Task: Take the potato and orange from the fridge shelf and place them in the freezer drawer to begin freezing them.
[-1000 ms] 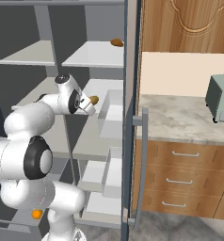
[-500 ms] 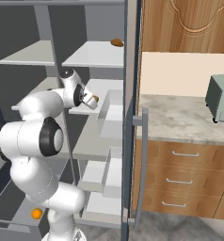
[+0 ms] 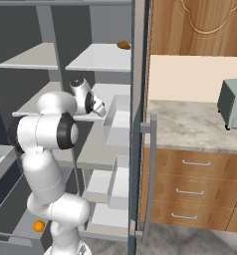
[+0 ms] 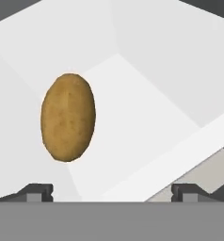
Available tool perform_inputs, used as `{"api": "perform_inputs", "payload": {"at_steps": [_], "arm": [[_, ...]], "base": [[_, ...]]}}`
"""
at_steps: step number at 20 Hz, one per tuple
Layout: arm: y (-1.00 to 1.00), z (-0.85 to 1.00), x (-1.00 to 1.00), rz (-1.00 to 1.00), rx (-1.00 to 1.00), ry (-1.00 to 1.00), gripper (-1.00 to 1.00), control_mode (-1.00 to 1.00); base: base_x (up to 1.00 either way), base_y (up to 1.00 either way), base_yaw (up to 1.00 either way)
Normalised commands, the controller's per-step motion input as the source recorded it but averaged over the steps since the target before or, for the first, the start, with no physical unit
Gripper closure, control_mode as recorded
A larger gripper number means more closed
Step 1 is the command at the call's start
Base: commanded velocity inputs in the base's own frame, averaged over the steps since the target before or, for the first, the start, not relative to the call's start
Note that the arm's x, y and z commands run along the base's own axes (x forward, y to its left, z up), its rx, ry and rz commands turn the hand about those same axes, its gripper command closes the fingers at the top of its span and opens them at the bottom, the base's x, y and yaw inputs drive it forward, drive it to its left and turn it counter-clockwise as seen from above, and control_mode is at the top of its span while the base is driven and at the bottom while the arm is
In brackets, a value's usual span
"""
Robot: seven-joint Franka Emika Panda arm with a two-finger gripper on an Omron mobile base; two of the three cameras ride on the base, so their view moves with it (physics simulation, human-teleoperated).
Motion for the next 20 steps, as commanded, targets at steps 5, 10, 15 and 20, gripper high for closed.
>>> {"api": "perform_inputs", "payload": {"at_steps": [5,10,15,20], "arm": [[0.09,-0.12,0.43,0.01,0.0,-0.01,-1.0,-1.0],[0.11,-0.2,0.53,0.02,0.0,0.0,-1.0,-1.0],[0.03,-0.33,0.56,0.02,0.0,0.0,-1.0,-1.0],[0.0,-0.38,0.5,0.05,0.0,0.0,1.0,-1.0]], "base": [[0.0,0.0,0.0],[0.0,0.0,0.0],[0.0,0.0,0.0],[0.0,0.0,0.0]]}}
